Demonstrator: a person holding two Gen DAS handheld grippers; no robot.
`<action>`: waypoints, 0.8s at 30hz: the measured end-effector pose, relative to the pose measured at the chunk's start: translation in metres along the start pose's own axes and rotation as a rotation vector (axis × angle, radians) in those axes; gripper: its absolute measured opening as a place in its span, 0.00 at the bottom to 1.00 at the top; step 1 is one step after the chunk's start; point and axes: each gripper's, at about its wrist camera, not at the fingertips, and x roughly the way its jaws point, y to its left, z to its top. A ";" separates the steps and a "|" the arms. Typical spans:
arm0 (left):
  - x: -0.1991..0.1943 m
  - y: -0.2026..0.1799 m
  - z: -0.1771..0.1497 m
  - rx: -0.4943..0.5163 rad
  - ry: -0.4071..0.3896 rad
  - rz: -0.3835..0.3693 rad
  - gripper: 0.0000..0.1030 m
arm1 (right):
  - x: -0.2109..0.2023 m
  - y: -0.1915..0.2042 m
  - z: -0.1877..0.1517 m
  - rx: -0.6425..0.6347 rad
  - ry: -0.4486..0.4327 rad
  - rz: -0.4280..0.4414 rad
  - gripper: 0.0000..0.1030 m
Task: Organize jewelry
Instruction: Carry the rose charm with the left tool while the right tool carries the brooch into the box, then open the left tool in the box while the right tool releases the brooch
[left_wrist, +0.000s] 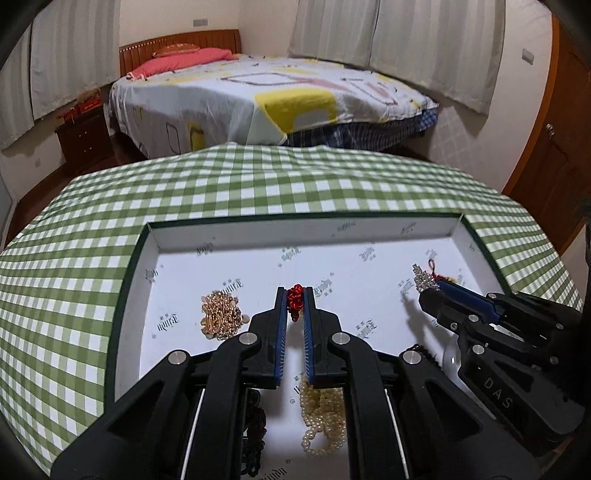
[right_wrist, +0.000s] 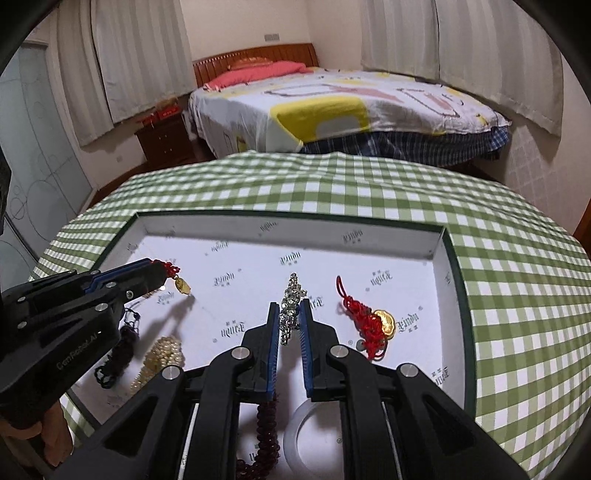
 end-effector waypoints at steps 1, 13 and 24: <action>0.002 0.000 0.000 -0.001 0.007 0.002 0.09 | 0.002 0.000 0.000 0.000 0.011 -0.003 0.11; 0.015 0.003 0.000 -0.022 0.053 0.019 0.09 | 0.014 -0.003 -0.004 -0.006 0.056 -0.021 0.11; 0.018 0.010 -0.001 -0.052 0.060 0.027 0.31 | 0.012 -0.003 -0.003 -0.001 0.048 -0.005 0.24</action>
